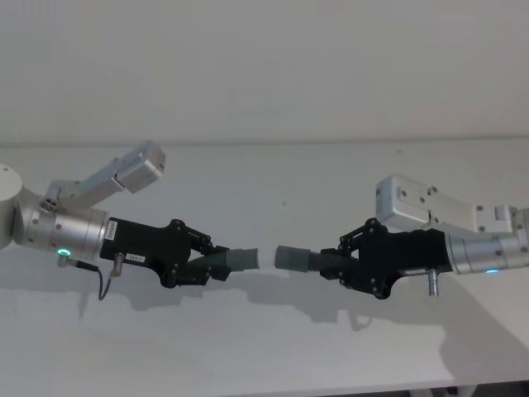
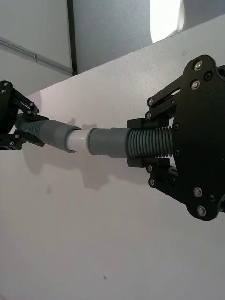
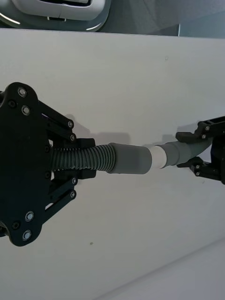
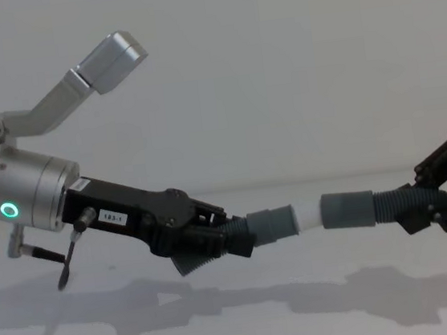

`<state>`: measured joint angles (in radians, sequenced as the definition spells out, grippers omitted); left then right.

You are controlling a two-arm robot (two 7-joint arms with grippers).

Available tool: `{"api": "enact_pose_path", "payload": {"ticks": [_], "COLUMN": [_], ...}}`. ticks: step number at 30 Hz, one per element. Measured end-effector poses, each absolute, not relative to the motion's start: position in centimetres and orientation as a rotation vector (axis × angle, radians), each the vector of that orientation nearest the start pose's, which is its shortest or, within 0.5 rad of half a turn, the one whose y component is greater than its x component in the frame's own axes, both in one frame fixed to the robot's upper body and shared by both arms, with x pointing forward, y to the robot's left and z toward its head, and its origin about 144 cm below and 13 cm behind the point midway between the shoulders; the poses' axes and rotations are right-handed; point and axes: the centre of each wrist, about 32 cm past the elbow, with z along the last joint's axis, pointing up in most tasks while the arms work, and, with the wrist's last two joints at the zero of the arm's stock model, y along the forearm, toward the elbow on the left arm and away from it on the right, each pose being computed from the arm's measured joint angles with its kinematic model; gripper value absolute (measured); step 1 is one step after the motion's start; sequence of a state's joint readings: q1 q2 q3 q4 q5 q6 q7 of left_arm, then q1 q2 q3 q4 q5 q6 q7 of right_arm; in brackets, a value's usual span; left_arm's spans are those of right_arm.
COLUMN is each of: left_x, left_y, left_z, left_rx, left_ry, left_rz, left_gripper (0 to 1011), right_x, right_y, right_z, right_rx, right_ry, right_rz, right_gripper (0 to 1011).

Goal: Use both hands to pick up one end of the pipe from the table, align the ends, and insert them.

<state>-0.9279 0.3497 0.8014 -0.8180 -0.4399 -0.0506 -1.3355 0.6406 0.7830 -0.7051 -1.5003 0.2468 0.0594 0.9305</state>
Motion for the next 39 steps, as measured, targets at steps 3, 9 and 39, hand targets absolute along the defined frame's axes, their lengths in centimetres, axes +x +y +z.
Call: {"api": "enact_pose_path", "payload": {"ticks": [3,9,39], "left_x": [66.3,66.3,66.3], "left_y": [24.4,24.4,24.4], "left_z": [124.9,124.9,124.9], "left_rx": [0.361,0.361,0.361], "left_ry": [-0.055,-0.055,-0.055], "left_rz": [-0.052,-0.052,-0.051], "left_gripper": [308,308,309], "right_x": [55.8,56.1,56.7], "right_y": [-30.4,-30.3,-30.2], "right_z": [128.8,128.8,128.8], "right_rx": [-0.621,-0.622,-0.62], "right_ry": [-0.357,-0.367,-0.377], "right_rz": [-0.238,-0.217,-0.204], "right_gripper": [211,211,211]}}
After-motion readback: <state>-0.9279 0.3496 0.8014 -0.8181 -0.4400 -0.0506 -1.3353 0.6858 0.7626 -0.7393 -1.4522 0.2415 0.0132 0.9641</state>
